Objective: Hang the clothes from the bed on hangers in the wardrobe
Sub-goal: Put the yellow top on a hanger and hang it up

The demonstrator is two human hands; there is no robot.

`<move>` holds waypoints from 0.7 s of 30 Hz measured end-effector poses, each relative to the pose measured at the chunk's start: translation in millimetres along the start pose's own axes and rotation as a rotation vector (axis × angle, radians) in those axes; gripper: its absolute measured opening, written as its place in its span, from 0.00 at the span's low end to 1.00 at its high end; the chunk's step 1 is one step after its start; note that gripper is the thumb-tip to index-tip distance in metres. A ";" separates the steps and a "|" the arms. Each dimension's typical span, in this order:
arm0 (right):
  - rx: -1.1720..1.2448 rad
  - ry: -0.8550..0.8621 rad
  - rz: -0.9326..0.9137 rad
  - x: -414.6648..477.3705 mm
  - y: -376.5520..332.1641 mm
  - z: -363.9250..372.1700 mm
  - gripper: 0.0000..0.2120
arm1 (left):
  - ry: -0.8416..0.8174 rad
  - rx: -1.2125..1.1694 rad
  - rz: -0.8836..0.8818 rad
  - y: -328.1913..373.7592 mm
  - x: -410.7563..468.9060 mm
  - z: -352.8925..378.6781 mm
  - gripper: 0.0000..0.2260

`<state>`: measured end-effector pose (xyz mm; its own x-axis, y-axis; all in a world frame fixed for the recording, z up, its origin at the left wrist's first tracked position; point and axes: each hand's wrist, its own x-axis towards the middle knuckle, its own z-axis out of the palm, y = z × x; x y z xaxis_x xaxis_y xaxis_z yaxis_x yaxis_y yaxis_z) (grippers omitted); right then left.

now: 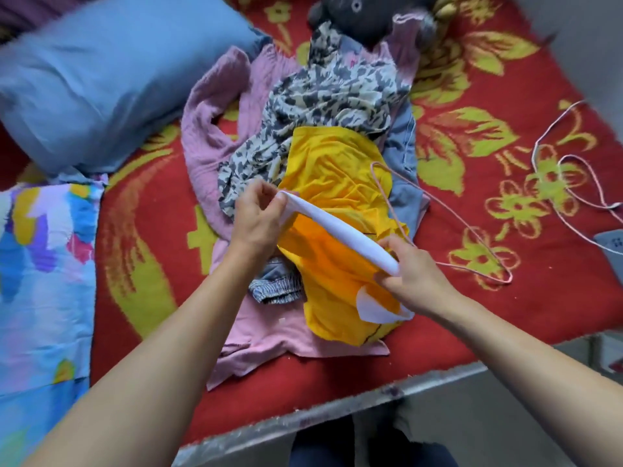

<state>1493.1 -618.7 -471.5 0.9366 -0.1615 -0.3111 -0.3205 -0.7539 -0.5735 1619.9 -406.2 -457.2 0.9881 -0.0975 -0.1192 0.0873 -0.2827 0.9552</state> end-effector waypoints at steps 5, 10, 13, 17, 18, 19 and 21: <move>-0.146 0.150 -0.024 -27.8 0.7 -41.4 0.13 | 0.211 0.003 0.054 66.9 -33.2 -17.7 0.04; 0.116 0.226 -0.107 -72.0 -29.8 -110.1 0.19 | 0.191 0.253 0.237 130.5 -91.3 -30.3 0.05; 0.389 0.199 -0.174 -98.1 -65.6 -165.3 0.20 | 0.180 0.360 0.339 177.8 -125.2 -42.3 0.02; 0.590 0.181 -0.338 -125.7 -104.8 -234.4 0.11 | 0.135 0.566 0.523 244.6 -166.2 -65.2 0.22; 0.612 0.165 -0.354 -129.7 -109.4 -248.7 0.10 | 0.126 0.644 0.562 256.7 -172.7 -71.4 0.28; 0.621 0.149 -0.362 -133.6 -113.2 -261.7 0.10 | 0.126 0.715 0.609 265.8 -176.4 -77.4 0.31; 0.592 0.113 -0.395 -139.6 -117.7 -282.1 0.12 | 0.125 0.828 0.715 276.3 -178.0 -87.8 0.30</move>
<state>1440.1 -687.1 -146.9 0.9971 -0.0370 0.0668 0.0525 -0.3028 -0.9516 1479.3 -383.2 -148.2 0.7866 -0.4093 0.4623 -0.5759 -0.7565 0.3101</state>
